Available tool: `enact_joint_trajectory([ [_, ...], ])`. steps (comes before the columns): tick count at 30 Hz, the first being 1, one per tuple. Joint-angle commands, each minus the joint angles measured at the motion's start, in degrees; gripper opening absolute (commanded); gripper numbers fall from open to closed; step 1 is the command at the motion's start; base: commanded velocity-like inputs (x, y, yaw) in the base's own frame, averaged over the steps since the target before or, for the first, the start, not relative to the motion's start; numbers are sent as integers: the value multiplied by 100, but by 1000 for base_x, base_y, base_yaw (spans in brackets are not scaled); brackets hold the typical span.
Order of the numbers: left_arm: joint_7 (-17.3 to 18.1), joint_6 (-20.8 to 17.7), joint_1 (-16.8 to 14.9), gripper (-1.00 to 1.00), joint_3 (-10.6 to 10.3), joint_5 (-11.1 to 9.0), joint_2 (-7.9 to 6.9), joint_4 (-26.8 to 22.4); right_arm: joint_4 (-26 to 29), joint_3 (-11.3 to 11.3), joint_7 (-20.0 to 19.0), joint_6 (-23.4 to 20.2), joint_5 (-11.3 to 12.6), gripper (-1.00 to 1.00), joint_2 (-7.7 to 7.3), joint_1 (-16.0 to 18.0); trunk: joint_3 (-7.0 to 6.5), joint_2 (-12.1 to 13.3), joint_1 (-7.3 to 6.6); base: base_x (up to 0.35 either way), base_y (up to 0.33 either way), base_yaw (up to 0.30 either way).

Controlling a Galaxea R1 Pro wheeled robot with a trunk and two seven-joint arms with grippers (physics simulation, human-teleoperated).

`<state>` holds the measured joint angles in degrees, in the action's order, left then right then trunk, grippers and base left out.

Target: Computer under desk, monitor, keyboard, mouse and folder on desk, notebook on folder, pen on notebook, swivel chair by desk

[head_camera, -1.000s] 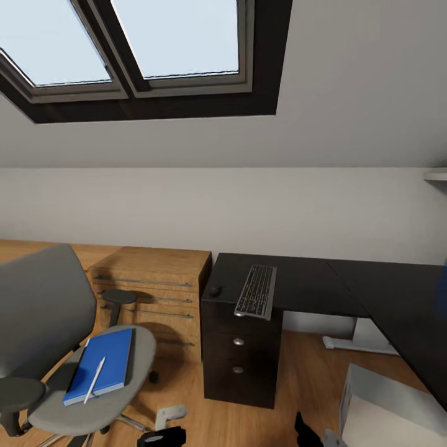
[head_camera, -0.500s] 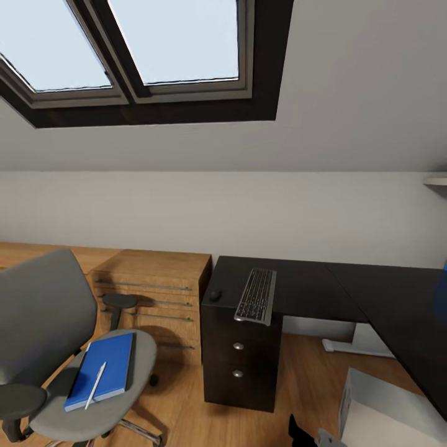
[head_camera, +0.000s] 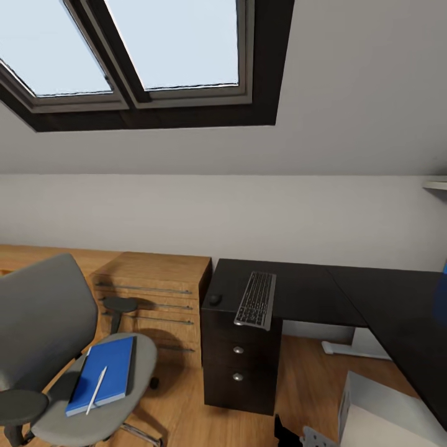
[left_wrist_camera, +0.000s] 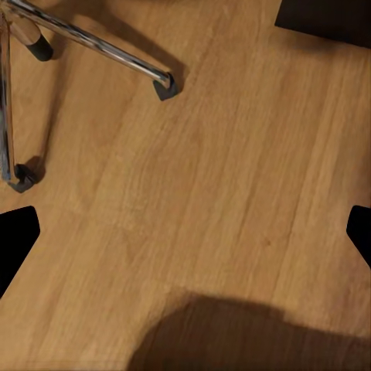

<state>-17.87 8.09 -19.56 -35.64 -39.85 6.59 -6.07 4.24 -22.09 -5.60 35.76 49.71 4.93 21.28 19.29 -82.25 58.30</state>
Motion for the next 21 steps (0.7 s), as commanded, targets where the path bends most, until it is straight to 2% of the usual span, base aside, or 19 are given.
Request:
enact_joint_trajectory([
  [1,-23,17,-4,100,-49,-49,0,0,-11,2,-57,25,66,100,12,4,-6,37,-23,0,0,0],
  [14,-23,15,-4,100,-55,-49,3,1,-16,11,-52,46,66,100,43,7,-129,559,-308,0,0,0],
  [21,-23,9,-4,100,-66,-49,25,9,-19,-2,50,46,66,100,48,1,-67,559,-308,0,0,0],
])
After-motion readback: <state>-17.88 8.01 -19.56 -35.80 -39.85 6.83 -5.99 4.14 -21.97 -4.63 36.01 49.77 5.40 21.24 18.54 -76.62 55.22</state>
